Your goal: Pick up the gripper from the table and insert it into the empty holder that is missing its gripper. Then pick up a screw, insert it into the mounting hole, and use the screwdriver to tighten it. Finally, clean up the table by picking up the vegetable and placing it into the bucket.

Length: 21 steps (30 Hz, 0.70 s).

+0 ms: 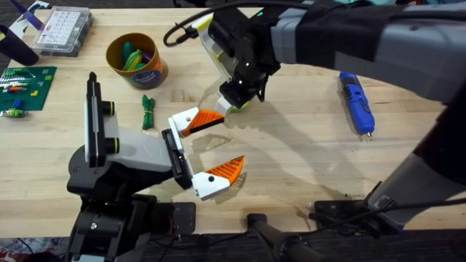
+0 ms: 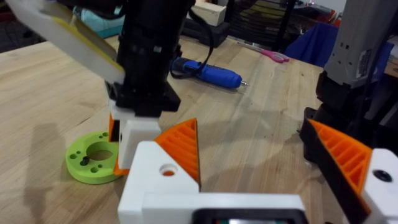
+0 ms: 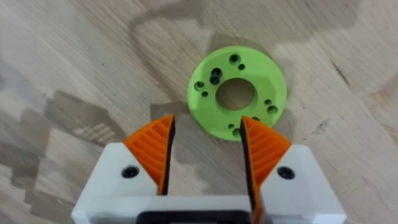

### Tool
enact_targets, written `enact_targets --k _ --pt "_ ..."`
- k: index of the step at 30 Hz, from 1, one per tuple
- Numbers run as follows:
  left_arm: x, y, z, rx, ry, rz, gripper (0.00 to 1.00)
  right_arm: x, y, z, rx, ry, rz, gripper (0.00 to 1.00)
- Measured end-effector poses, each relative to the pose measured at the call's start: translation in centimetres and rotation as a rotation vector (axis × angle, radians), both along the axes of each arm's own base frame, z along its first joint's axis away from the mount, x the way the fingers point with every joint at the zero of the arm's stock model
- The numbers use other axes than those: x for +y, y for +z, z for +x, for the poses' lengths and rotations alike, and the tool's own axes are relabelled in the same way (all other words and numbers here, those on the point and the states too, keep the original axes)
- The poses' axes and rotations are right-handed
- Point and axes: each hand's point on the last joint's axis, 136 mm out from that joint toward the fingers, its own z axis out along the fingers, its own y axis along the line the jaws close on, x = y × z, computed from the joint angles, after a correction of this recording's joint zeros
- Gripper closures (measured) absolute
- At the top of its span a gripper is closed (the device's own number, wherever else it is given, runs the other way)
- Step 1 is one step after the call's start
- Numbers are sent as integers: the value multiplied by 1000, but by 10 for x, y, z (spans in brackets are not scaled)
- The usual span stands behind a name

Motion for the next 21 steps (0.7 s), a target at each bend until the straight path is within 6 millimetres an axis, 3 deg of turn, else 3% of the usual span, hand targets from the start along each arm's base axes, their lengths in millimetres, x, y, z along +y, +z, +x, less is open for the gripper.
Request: enact_targets --k 12,21 --pt "0 1 0 -3 0 0 14 0 -5 0 8 0 -6 390" --pt "0 1 0 -3 0 -1 14 14 1 16 -58 0 53 390"
